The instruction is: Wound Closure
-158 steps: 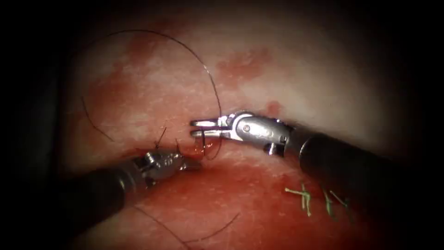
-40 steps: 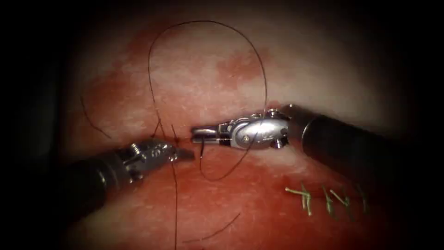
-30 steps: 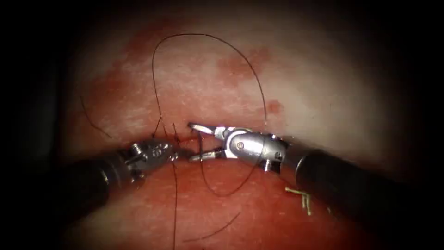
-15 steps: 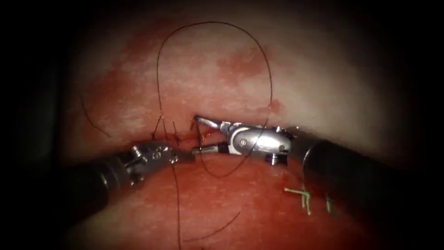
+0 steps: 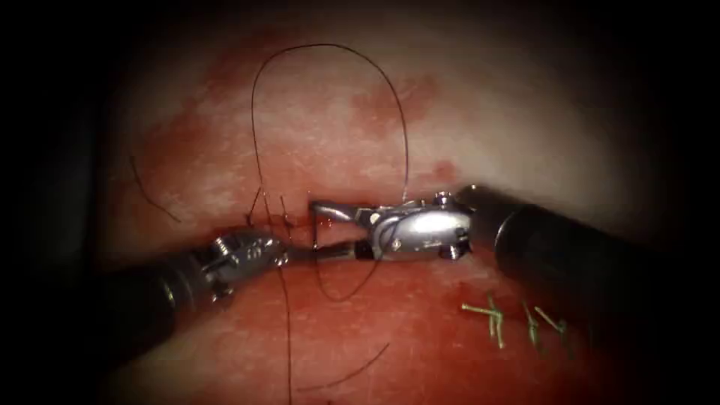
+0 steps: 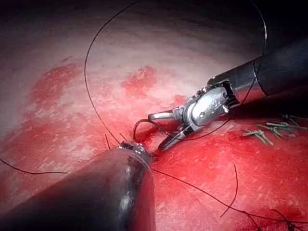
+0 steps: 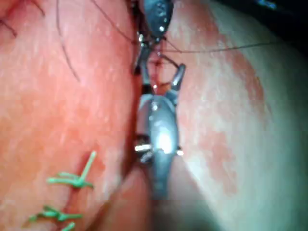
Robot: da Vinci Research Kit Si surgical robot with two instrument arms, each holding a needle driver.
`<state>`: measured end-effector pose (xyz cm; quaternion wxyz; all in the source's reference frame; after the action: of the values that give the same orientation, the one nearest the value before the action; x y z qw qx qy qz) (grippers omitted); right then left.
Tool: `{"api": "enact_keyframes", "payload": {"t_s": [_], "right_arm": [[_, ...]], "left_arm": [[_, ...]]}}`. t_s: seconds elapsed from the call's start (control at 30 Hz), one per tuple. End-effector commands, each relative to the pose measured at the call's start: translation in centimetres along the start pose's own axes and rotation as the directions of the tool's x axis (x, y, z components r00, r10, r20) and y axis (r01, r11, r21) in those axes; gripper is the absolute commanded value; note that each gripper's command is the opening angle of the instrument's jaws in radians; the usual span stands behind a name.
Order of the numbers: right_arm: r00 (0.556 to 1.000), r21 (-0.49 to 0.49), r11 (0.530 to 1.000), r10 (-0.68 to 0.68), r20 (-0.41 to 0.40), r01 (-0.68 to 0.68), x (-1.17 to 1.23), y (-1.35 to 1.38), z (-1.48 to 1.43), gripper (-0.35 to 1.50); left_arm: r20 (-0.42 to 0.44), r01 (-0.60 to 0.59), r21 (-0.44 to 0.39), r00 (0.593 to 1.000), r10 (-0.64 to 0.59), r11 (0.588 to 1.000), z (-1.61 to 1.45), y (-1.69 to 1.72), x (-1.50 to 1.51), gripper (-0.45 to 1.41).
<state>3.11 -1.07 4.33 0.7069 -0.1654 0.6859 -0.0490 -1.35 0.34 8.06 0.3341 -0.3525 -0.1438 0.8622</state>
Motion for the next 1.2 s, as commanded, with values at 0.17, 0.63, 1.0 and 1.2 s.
{"api": "enact_keyframes", "payload": {"t_s": [0.17, 0.63, 1.0, 1.2], "right_arm": [[0.998, -0.006, 0.998, -0.066, 0.013, 0.066, 0.03, 0.2, 0.13, 0.81], [0.99, 0.063, 0.989, -0.135, 0.048, 0.132, 0.06, 0.21, 0.31, 0.73], [0.988, 0.15, 0.98, -0.139, 0.067, 0.128, 0.04, 0.23, 0.19, -0.35], [0.989, 0.165, 0.978, -0.139, 0.049, 0.129, 0.01, 0.22, 0.19, -0.35]], "left_arm": [[0.0, 0.0, -0.001, 1.0, 0.0, 1.0, 0.09, 0.0, 0.0, -0.38], [0.001, 0.003, 0.0, 1.0, -0.003, 1.0, 0.05, 0.04, 0.01, -0.37], [0.002, 0.005, 0.001, 1.0, -0.005, 1.0, 0.03, 0.06, 0.03, -0.37], [0.003, 0.007, 0.006, 1.0, -0.007, 1.0, 0.05, 0.07, 0.04, -0.37]]}}
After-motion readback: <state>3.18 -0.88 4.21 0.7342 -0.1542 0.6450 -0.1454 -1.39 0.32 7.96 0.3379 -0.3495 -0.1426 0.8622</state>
